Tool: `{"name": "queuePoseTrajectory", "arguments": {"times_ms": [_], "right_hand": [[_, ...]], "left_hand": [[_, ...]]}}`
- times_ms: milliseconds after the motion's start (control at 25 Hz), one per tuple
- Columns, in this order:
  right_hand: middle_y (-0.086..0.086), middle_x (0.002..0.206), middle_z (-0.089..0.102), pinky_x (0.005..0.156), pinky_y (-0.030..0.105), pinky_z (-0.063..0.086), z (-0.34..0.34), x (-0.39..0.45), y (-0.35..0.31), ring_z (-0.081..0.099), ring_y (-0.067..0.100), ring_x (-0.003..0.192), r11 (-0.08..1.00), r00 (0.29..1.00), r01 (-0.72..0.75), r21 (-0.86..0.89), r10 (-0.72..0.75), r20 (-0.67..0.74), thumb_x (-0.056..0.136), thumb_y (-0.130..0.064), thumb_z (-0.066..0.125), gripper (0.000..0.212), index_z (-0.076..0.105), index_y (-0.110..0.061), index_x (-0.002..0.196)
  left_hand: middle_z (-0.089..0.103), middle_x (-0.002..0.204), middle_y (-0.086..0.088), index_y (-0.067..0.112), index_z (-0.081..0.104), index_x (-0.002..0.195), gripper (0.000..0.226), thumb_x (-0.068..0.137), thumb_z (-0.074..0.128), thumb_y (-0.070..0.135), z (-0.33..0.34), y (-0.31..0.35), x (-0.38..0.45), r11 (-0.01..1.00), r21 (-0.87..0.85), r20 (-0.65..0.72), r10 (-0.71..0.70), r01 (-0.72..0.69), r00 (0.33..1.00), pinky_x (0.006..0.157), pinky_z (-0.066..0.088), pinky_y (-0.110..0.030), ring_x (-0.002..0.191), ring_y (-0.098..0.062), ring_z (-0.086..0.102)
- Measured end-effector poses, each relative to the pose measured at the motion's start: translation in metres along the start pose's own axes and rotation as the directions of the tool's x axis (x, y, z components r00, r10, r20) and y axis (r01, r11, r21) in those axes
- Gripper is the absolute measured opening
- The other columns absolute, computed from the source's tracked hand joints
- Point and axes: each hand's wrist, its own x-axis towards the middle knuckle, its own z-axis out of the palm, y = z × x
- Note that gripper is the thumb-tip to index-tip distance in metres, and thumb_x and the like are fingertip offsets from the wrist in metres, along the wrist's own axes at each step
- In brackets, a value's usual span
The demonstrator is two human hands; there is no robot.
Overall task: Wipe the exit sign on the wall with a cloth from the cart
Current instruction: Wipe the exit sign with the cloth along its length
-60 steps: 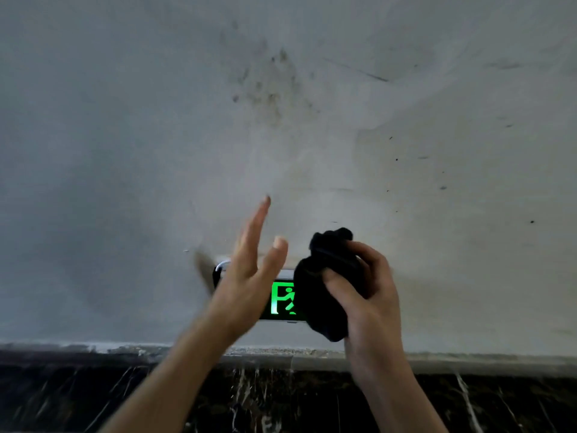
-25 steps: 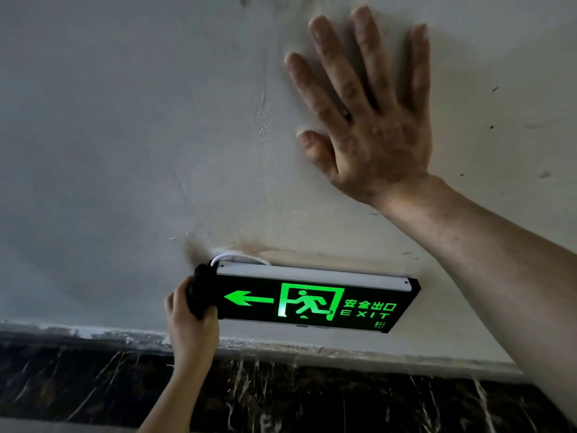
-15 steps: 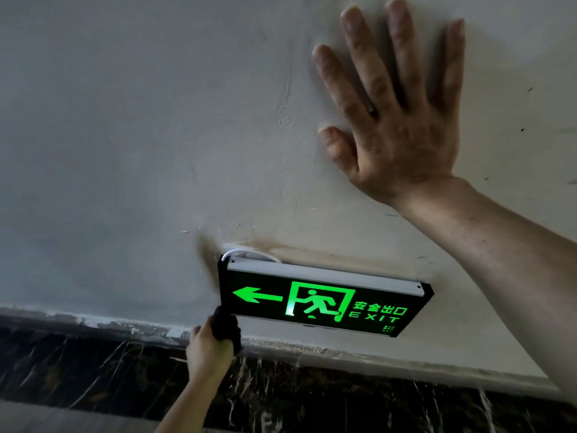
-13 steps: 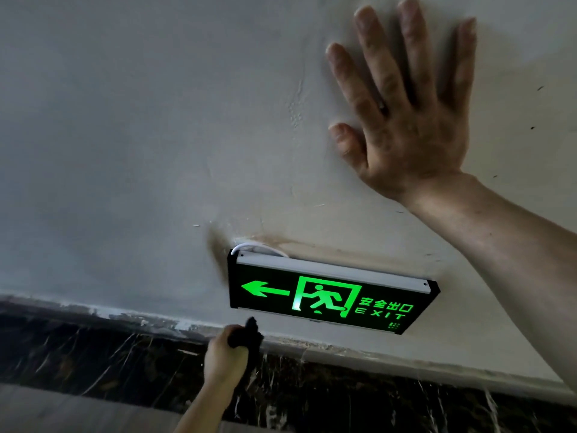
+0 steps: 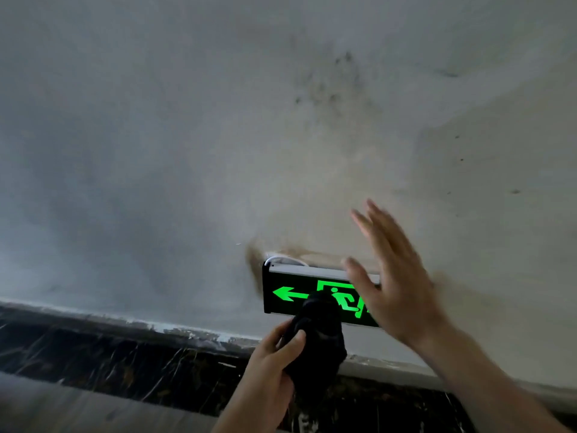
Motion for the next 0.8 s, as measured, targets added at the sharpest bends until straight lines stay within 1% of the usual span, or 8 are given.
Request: {"name": "queuePoseTrajectory", "arguments": {"times_ms": [40, 80, 120, 200, 240, 360, 480, 800], "right_hand": [[-0.019, 0.16, 0.015, 0.114, 0.033, 0.022, 0.001, -0.027, -0.003, 0.015, 0.003, 0.146, 0.953, 0.975, -0.217, 0.212, 0.199, 0.103, 0.089, -0.061, 0.043, 0.06, 0.02, -0.052, 0.144], [-0.025, 0.157, 0.017, 0.11, 0.033, 0.028, 0.001, -0.047, -0.007, 0.022, 0.003, 0.143, 0.789, 0.884, -0.466, 0.401, 0.405, 0.231, 0.083, -0.066, 0.049, 0.062, 0.02, -0.061, 0.138], [-0.021, 0.155, 0.025, 0.104, 0.036, 0.038, -0.001, -0.058, -0.011, 0.034, 0.009, 0.138, 0.492, 0.74, -0.661, 0.566, 0.551, 0.385, 0.079, -0.061, 0.059, 0.064, 0.026, -0.062, 0.135], [0.0, 0.144, 0.049, 0.088, 0.05, 0.053, -0.008, -0.071, -0.011, 0.057, 0.025, 0.118, -0.084, 0.525, -0.728, 0.68, 0.569, 0.632, 0.071, -0.036, 0.074, 0.069, 0.047, -0.045, 0.133], [0.008, 0.133, 0.06, 0.084, 0.054, 0.055, -0.016, -0.072, -0.011, 0.064, 0.031, 0.11, -0.186, 0.515, -0.703, 0.686, 0.531, 0.673, 0.066, -0.028, 0.077, 0.07, 0.053, -0.036, 0.131], [0.017, 0.111, 0.071, 0.07, 0.045, 0.059, -0.056, -0.058, -0.026, 0.07, 0.037, 0.097, -0.178, 0.531, -0.697, 0.695, 0.524, 0.666, 0.061, -0.009, 0.077, 0.063, 0.061, -0.018, 0.121], [0.018, 0.103, 0.074, 0.073, 0.039, 0.057, -0.124, -0.017, -0.053, 0.071, 0.035, 0.093, -0.122, 0.509, -0.724, 0.679, 0.569, 0.645, 0.071, 0.006, 0.072, 0.048, 0.063, -0.009, 0.115], [0.006, 0.074, 0.074, 0.053, 0.031, 0.052, -0.33, 0.126, -0.159, 0.07, 0.021, 0.068, -0.066, 0.502, -0.752, 0.656, 0.587, 0.635, 0.086, 0.001, 0.061, 0.014, 0.066, -0.005, 0.097]], "left_hand": [[0.067, 0.119, -0.026, 0.0, 0.066, 0.118, 0.049, 0.072, 0.081, 0.003, 0.009, 0.006, -0.005, 0.999, 0.044, 0.091, -0.001, -0.003, 0.996, 0.077, 0.059, -0.041, 0.109, -0.043, 0.065], [0.068, 0.12, -0.024, 0.003, 0.067, 0.119, 0.052, 0.07, 0.082, 0.001, 0.016, 0.009, -0.009, 0.995, 0.096, 0.164, -0.01, -0.006, 0.986, 0.079, 0.059, -0.04, 0.111, -0.042, 0.064], [0.068, 0.119, -0.023, 0.006, 0.068, 0.118, 0.054, 0.066, 0.082, -0.003, 0.026, 0.012, -0.012, 0.988, 0.152, 0.202, -0.025, -0.006, 0.979, 0.079, 0.059, -0.04, 0.11, -0.042, 0.065], [0.07, 0.114, -0.022, 0.009, 0.071, 0.113, 0.054, 0.063, 0.076, -0.009, 0.045, 0.014, -0.019, 0.968, 0.25, 0.202, -0.015, -0.037, 0.979, 0.077, 0.059, -0.038, 0.105, -0.039, 0.067], [0.072, 0.11, -0.021, 0.011, 0.073, 0.109, 0.051, 0.063, 0.073, -0.01, 0.058, 0.017, -0.024, 0.953, 0.296, 0.185, 0.01, -0.065, 0.983, 0.075, 0.059, -0.037, 0.102, -0.037, 0.069], [0.075, 0.1, -0.016, 0.019, 0.078, 0.097, 0.042, 0.069, 0.074, -0.012, 0.101, 0.041, -0.043, 0.897, 0.421, 0.108, 0.101, -0.137, 0.989, 0.073, 0.058, -0.033, 0.094, -0.032, 0.072], [0.076, 0.096, -0.017, 0.016, 0.078, 0.09, 0.028, 0.069, 0.075, -0.002, 0.161, 0.091, -0.078, 0.889, 0.435, 0.028, 0.14, -0.138, 0.99, 0.067, 0.058, -0.03, 0.089, -0.031, 0.073], [0.071, 0.095, -0.02, 0.011, 0.068, 0.095, 0.019, 0.077, 0.067, 0.008, 0.339, 0.248, -0.203, 0.975, 0.204, 0.053, 0.075, -0.084, 0.996, 0.062, 0.058, -0.04, 0.083, -0.035, 0.07]]}}
